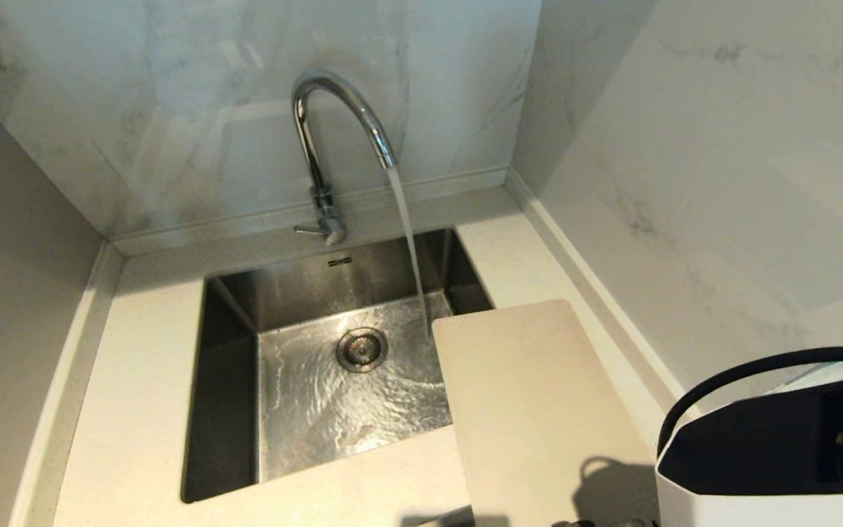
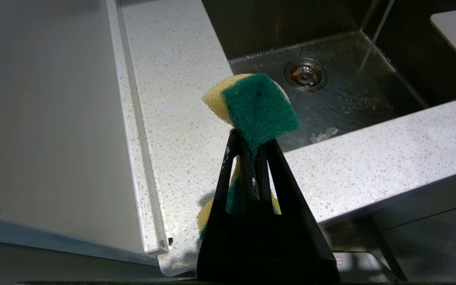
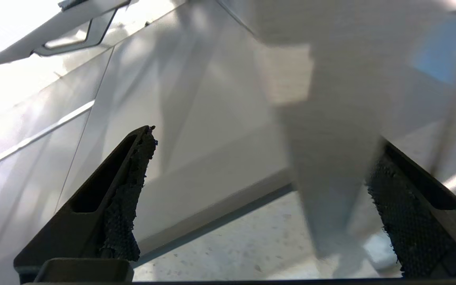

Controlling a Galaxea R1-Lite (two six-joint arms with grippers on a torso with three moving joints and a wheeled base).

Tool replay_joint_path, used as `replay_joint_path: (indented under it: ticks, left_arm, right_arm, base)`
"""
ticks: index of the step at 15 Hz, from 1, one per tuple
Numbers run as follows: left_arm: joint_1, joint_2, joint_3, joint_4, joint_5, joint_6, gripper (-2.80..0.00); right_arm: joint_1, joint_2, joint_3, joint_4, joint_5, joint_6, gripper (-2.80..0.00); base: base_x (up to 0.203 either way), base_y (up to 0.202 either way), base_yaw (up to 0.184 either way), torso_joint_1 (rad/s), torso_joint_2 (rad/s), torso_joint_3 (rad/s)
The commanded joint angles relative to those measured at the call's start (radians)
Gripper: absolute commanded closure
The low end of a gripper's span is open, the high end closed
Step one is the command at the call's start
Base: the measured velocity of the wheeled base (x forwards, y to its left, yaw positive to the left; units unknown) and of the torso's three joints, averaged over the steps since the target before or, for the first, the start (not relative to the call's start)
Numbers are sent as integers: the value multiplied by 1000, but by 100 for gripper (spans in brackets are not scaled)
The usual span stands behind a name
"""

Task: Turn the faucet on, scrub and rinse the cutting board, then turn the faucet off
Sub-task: Pick up the cutting board

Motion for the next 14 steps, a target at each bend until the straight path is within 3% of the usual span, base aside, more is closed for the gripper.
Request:
replay_joint_path:
  ticks: [1, 14]
  left_arm:
    - [0, 1, 0, 0, 0, 0, 0]
    - [0, -1, 0, 0, 0, -2, 0]
  right_arm:
    - [-1, -48, -4, -6, -1, -19, -280]
    - [-1, 99, -10, -22, -4, -10, -280]
  base:
    - [0, 0, 0, 0, 0, 0]
    - [0, 0, 0, 0, 0, 0]
